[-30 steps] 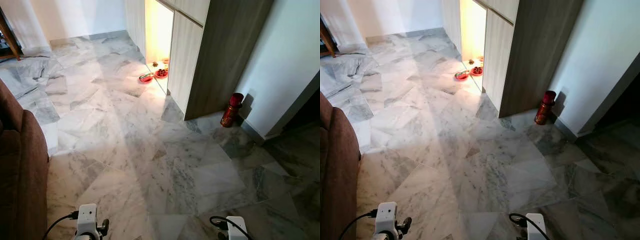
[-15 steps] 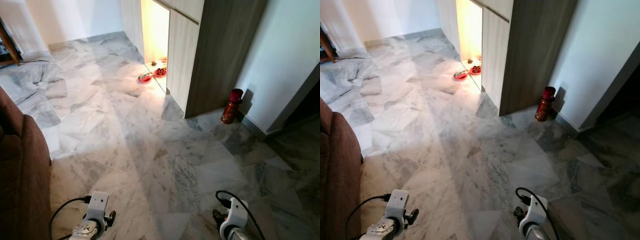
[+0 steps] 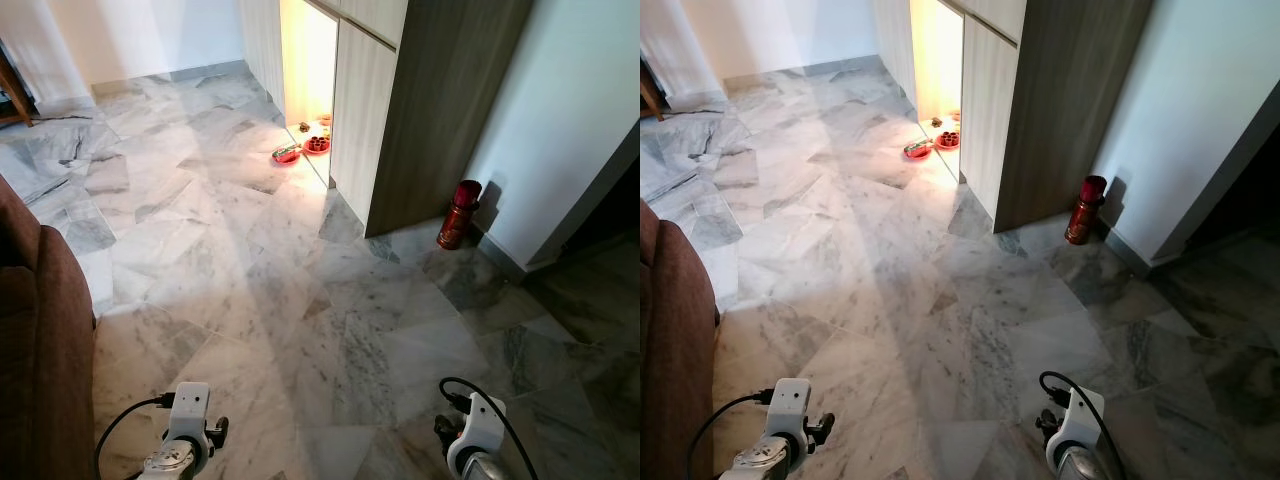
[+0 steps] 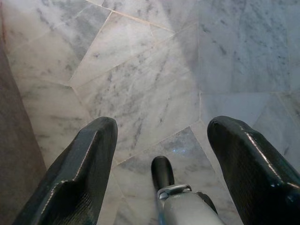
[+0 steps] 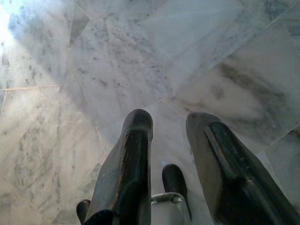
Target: Move the pillow to the sofa from floor
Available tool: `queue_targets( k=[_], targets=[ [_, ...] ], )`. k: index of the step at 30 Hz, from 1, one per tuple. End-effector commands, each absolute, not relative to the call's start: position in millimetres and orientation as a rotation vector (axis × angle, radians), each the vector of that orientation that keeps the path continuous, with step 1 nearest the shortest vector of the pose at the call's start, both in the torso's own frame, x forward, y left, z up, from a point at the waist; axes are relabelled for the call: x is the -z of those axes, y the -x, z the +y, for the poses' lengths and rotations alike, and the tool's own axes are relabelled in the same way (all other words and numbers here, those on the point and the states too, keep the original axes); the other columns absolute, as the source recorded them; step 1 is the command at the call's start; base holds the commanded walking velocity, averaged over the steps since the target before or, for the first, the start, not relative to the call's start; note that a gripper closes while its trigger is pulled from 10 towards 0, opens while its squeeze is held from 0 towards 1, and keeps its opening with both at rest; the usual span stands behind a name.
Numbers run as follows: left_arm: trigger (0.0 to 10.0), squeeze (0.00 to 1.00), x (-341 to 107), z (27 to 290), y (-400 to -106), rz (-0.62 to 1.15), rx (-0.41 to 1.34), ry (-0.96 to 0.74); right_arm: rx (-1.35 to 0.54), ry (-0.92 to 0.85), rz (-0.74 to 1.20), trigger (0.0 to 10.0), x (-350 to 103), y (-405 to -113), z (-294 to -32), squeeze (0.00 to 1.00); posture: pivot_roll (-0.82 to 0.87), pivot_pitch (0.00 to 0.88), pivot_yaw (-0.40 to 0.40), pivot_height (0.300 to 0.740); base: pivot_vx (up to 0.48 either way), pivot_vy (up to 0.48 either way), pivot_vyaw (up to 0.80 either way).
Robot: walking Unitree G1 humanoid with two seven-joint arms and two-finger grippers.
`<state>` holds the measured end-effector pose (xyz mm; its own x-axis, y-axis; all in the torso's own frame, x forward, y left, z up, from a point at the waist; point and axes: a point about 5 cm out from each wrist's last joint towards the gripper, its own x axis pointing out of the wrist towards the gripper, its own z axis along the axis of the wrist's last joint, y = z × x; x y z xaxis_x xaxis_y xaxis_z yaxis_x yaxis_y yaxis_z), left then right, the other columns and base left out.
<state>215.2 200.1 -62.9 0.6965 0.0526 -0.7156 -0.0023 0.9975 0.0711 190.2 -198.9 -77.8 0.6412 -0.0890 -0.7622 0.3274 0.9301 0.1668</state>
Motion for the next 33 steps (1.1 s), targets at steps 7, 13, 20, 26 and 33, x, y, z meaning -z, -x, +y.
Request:
queue_targets(
  k=[7, 13, 20, 26, 33],
  targets=[
    [10.0, 0.00, 65.3, 200.9, -211.7, 0.822, -0.041, -0.072, 0.230, -0.319, 0.841, 10.0, 78.8, -189.3, -193.8, 0.00, -0.02, 0.007, -0.029, 0.740, 0.000, 0.000, 0.00],
    [10.0, 0.00, 65.9, 201.6, -210.7, 0.828, -0.042, -0.082, 0.212, -0.254, 0.845, 10.0, 79.2, -187.4, -195.1, 0.00, -0.02, 0.011, -0.023, 0.740, 0.000, 0.000, 0.27],
    [10.0, 0.00, 66.1, 202.5, -210.0, 0.828, -0.046, -0.084, 0.217, -0.268, 0.849, 10.0, 80.4, -184.9, -195.1, 0.00, -0.02, 0.006, -0.020, 0.740, 0.000, 0.000, 0.80],
    [10.0, 0.00, 66.1, 202.6, -209.9, 0.828, -0.041, -0.098, 0.210, -0.263, 0.864, 10.0, 82.1, -182.0, -194.3, 0.00, -0.02, 0.000, -0.017, 0.740, 0.000, 0.000, 0.80],
    [10.0, 0.00, 65.7, 202.4, -210.7, 0.829, -0.034, -0.107, 0.204, -0.261, 0.871, 10.0, 83.0, -180.5, -193.8, 0.00, -0.02, 0.000, -0.013, 0.740, 0.000, 0.000, 0.80]
  ],
)
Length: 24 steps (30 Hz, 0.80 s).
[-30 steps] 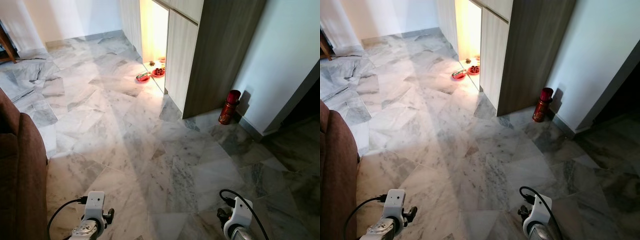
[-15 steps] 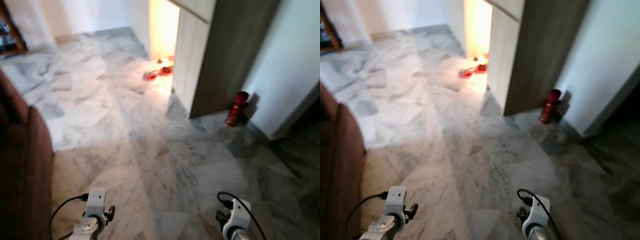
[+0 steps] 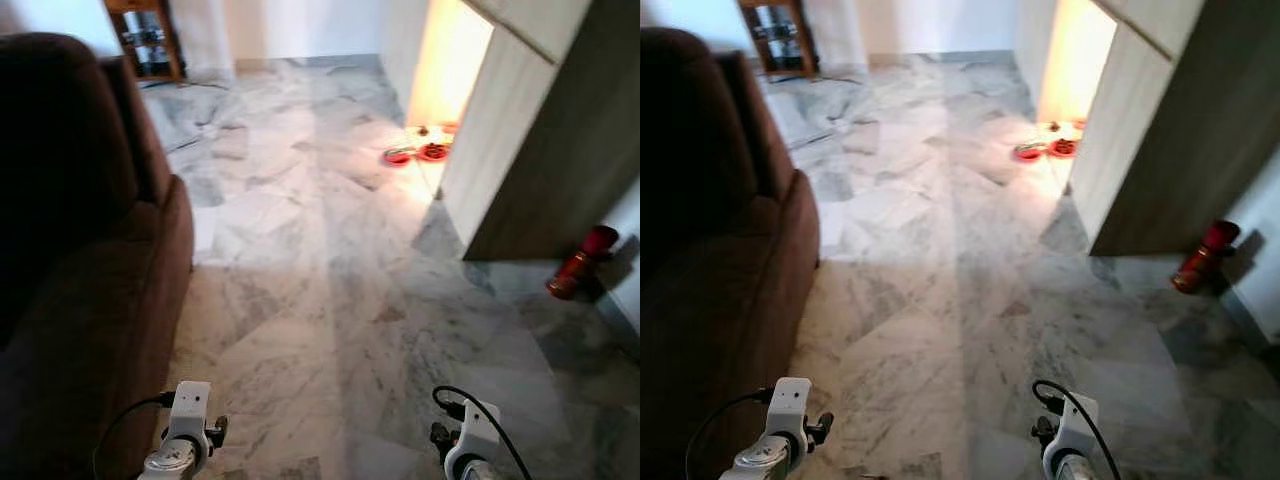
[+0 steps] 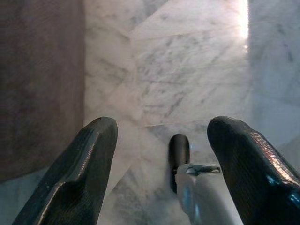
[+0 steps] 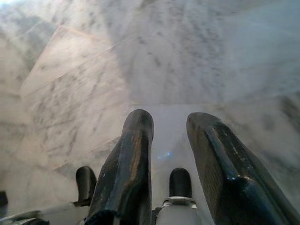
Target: Move the pillow to the sofa from floor
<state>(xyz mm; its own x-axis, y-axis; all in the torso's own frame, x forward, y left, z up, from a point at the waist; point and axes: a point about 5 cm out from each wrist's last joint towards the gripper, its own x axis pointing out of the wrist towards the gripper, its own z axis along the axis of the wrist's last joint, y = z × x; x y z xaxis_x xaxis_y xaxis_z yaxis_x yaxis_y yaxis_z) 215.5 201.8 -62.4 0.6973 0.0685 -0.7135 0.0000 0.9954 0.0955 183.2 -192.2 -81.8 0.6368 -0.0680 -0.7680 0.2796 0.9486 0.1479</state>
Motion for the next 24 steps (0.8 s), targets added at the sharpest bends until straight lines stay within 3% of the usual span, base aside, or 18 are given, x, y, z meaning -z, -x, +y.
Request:
queue_targets(
  k=[1, 24],
  targets=[
    [10.0, 0.00, 65.7, 202.4, -210.7, 0.829, -0.033, -0.108, 0.204, -0.261, 0.871, 10.0, 83.1, -180.2, -193.9, 0.00, -0.02, 0.000, -0.013, 0.740, 0.000, 0.000, 0.80],
    [10.0, 0.00, 64.1, 202.2, -213.6, 0.824, -0.034, -0.112, 0.202, -0.266, 0.881, 10.0, 84.2, -178.5, -193.7, 0.00, -0.02, 0.031, -0.013, 0.740, 0.000, 0.000, 0.80]
  ],
)
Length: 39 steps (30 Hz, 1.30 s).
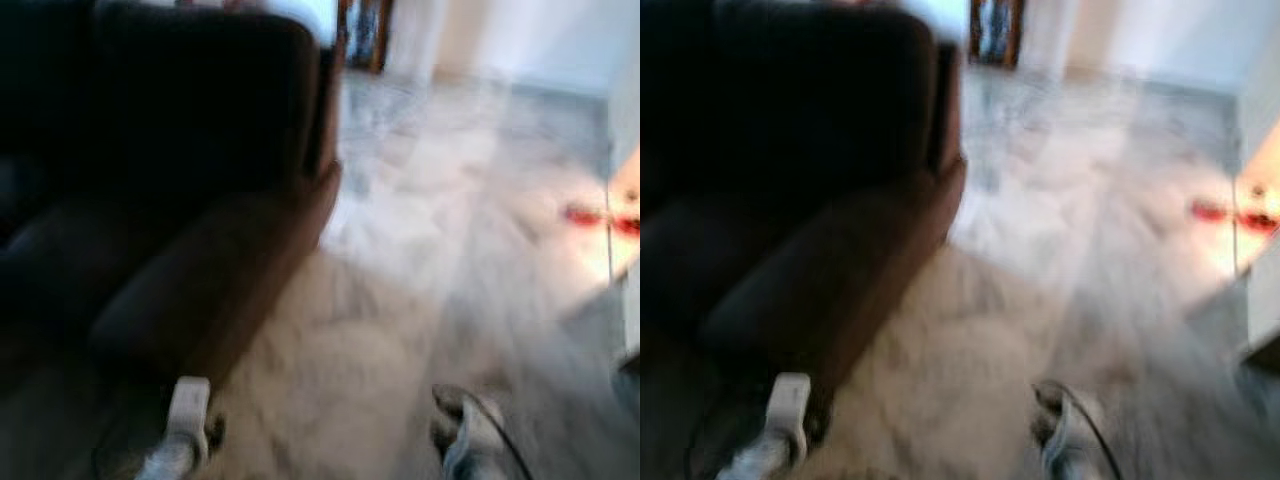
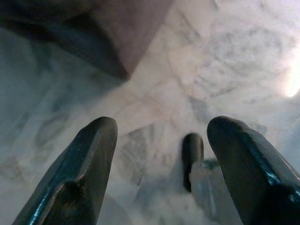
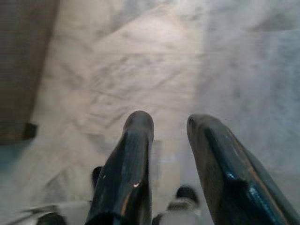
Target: Move the pillow to the sofa from floor
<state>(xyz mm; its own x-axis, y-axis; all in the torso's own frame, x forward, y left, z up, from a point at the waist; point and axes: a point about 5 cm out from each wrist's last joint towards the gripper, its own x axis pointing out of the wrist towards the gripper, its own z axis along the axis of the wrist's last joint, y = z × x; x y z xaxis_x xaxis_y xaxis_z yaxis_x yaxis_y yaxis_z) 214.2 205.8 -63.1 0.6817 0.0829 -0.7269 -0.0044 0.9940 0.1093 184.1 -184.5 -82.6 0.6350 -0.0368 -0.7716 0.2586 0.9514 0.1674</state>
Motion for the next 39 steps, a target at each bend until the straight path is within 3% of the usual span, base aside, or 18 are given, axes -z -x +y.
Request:
queue_targets(
  k=[1, 28, 39],
  targets=[
    [10.0, 0.00, 64.1, 202.2, -213.6, 0.823, -0.034, -0.112, 0.210, -0.280, 0.881, 10.0, 84.3, -178.2, -193.6, 0.00, -0.02, 0.031, -0.013, 0.740, 0.000, 0.000, 0.51],
    [10.0, 0.00, 65.8, 203.2, -210.5, 0.828, -0.057, -0.076, 0.208, -0.304, 0.889, 10.0, 84.9, -177.9, -192.1, 0.00, -0.02, 0.038, -0.018, 0.740, 0.000, 0.000, 0.02],
    [10.0, 0.00, 66.1, 203.0, -209.9, 0.830, -0.041, -0.090, 0.202, -0.304, 0.894, 10.0, 85.8, -176.7, -189.6, 0.00, -0.02, 0.005, -0.010, 0.740, 0.000, 0.366, 0.00]
  ],
)
